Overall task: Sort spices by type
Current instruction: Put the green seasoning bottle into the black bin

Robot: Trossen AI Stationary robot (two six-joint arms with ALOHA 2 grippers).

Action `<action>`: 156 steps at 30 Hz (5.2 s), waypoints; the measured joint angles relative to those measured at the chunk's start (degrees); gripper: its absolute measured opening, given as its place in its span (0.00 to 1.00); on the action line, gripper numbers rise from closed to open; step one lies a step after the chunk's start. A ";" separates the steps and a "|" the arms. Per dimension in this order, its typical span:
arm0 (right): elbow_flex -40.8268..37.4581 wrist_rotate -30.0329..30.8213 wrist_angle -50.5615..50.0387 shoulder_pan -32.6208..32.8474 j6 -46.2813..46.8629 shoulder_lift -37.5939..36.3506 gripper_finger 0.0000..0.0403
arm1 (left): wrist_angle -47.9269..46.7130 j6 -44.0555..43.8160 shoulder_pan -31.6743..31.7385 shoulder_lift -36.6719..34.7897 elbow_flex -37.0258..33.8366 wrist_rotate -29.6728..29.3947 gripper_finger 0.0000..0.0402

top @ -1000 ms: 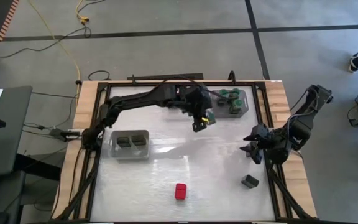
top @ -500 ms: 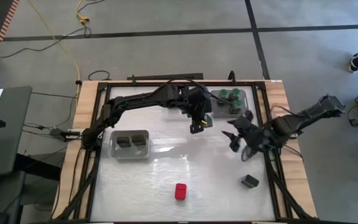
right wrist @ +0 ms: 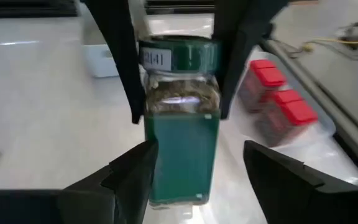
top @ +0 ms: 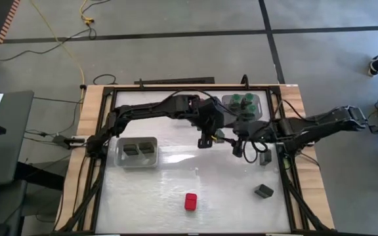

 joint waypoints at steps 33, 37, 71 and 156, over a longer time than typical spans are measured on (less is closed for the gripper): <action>0.02 -7.49 -3.06 0.65 1.65 3.44 0.54 | 3.41 -3.02 -3.63 0.04 0.00 -3.98 0.49; 0.02 -7.58 -3.12 0.65 1.65 3.44 0.54 | 3.41 -3.71 -3.63 0.04 0.00 -4.05 0.49; -0.01 5.12 -17.96 6.12 13.98 -18.14 0.54 | 24.70 -9.87 0.78 -20.90 -31.53 -5.25 0.74; 15.71 -15.20 -19.04 -8.72 -0.01 -1.54 0.71 | 64.82 -15.25 -0.95 -30.51 -58.86 -4.68 0.49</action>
